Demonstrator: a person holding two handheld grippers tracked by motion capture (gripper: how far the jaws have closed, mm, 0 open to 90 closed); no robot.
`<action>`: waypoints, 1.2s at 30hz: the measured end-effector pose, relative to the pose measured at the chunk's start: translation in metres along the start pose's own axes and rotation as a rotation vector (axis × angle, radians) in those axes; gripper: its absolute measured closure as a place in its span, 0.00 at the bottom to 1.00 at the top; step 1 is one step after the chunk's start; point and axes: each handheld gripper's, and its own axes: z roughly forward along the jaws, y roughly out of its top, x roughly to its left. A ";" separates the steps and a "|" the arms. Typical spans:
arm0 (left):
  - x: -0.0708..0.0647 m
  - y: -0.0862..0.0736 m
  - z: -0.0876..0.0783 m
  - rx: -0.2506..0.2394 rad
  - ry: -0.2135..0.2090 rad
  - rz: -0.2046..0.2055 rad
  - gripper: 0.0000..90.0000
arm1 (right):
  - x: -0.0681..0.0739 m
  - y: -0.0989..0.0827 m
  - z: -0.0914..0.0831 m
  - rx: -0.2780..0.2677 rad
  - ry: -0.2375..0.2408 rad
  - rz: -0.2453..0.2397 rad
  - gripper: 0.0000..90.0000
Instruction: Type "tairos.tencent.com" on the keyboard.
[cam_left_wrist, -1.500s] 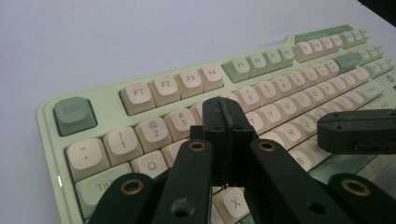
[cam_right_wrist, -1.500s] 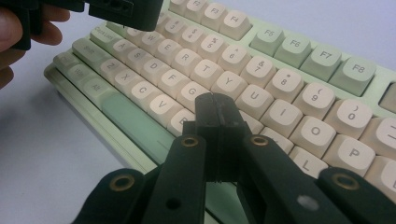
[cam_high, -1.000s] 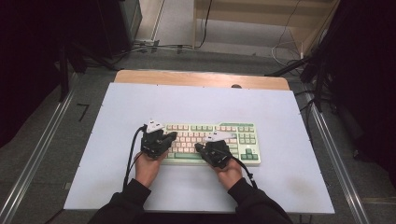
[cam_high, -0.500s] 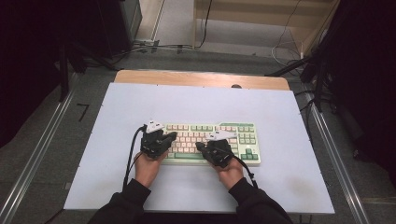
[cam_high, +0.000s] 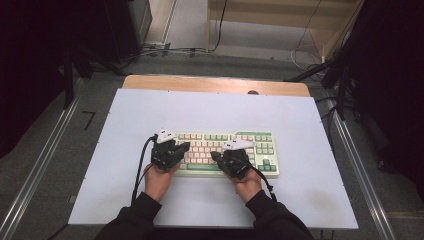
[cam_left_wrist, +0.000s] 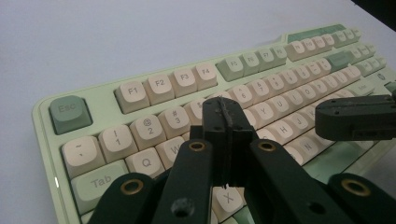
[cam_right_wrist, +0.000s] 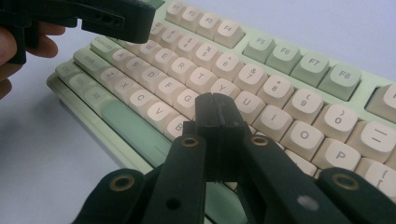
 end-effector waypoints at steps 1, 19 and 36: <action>0.000 0.000 0.000 0.000 -0.001 0.000 1.00 | 0.000 0.000 0.000 -0.001 0.000 0.000 0.98; -0.006 -0.005 -0.004 0.011 -0.027 0.006 1.00 | -0.003 0.001 -0.003 -0.002 -0.002 0.009 0.98; -0.020 -0.018 0.006 0.076 -0.046 0.039 1.00 | -0.005 0.001 -0.005 -0.010 -0.005 0.015 0.98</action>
